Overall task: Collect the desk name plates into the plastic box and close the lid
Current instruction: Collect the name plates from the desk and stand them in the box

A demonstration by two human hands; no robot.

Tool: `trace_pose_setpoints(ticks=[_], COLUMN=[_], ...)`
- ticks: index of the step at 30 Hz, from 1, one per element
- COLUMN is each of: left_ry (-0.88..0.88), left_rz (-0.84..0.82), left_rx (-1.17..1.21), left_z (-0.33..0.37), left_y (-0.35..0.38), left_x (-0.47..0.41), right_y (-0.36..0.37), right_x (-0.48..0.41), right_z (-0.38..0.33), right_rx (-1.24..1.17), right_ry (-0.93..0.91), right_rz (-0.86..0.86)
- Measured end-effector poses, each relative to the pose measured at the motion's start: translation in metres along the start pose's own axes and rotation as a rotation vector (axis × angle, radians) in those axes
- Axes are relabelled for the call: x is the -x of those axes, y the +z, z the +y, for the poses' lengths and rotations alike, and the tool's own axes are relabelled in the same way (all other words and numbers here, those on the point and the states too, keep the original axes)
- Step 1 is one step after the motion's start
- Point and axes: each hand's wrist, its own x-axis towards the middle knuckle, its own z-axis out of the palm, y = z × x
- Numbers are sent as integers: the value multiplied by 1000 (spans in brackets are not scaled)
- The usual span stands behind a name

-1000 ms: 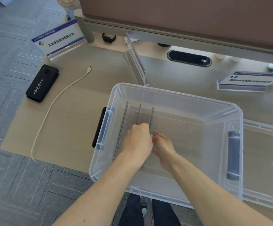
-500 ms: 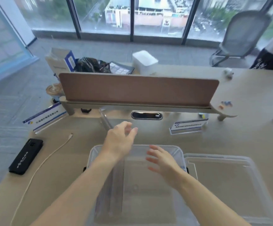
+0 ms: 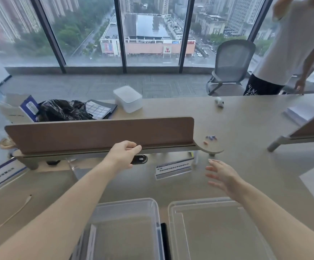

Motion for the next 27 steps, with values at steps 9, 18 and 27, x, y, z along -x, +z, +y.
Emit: trace_pose_setpoints(ticks=[9, 18, 27], left_ry=[-242, -347, -203], left_rz=[-40, -76, 125], left_rx=[-40, -52, -127], left_z=[-52, -115, -167], left_y=[69, 134, 153], left_x=[-57, -146, -203], right_y=[-36, 5, 39], right_x=[-93, -186, -240], right_z=[11, 60, 96], right_rx=[62, 199, 347], right_ry=[64, -23, -204], right_rz=[-24, 4, 25])
